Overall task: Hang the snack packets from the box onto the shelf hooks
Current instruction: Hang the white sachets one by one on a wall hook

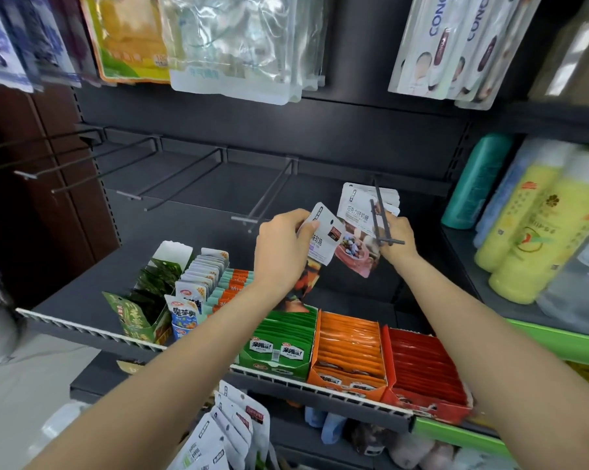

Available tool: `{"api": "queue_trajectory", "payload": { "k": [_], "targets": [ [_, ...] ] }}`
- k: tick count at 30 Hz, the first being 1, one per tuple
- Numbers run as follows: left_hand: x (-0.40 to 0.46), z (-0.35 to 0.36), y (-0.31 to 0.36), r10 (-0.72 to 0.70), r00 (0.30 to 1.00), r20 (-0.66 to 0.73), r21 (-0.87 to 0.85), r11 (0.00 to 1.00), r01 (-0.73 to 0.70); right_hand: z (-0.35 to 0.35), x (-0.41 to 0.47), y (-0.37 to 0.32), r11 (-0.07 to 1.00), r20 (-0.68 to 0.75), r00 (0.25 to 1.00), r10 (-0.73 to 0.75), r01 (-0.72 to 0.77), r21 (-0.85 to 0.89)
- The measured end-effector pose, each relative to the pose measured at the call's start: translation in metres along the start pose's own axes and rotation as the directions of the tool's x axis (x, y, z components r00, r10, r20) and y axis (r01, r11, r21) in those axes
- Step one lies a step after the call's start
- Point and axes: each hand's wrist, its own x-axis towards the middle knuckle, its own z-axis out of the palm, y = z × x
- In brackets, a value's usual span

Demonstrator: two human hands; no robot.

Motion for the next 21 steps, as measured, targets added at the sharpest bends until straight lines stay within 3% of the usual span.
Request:
{"api": "queue_trajectory", "payload": {
  "k": [3,6,9,15,21],
  "targets": [
    [0.004,0.000,-0.002,0.001,1.000,0.006,-0.017,1.000,0.000,0.002,0.014,0.001,0.986,-0.047,0.997,-0.063,0.055,-0.155],
    [0.005,-0.001,-0.003,-0.019,1.000,0.024,-0.068,0.998,0.020,0.004,0.009,-0.001,0.997,-0.019,1.000,-0.019,0.017,-0.071],
    [0.000,0.000,-0.003,-0.040,0.998,0.048,-0.116,0.992,0.045,0.003,-0.006,0.002,1.000,-0.096,0.995,0.002,-0.005,-0.029],
    [-0.019,0.001,-0.002,-0.109,0.985,0.133,-0.170,0.977,0.131,-0.016,-0.078,0.009,0.920,-0.168,0.985,0.051,0.019,0.392],
    [-0.041,0.014,0.013,-0.182,0.956,0.232,-0.342,0.904,0.255,-0.035,-0.148,-0.002,0.825,-0.130,0.989,-0.074,0.134,0.549]
  ]
}}
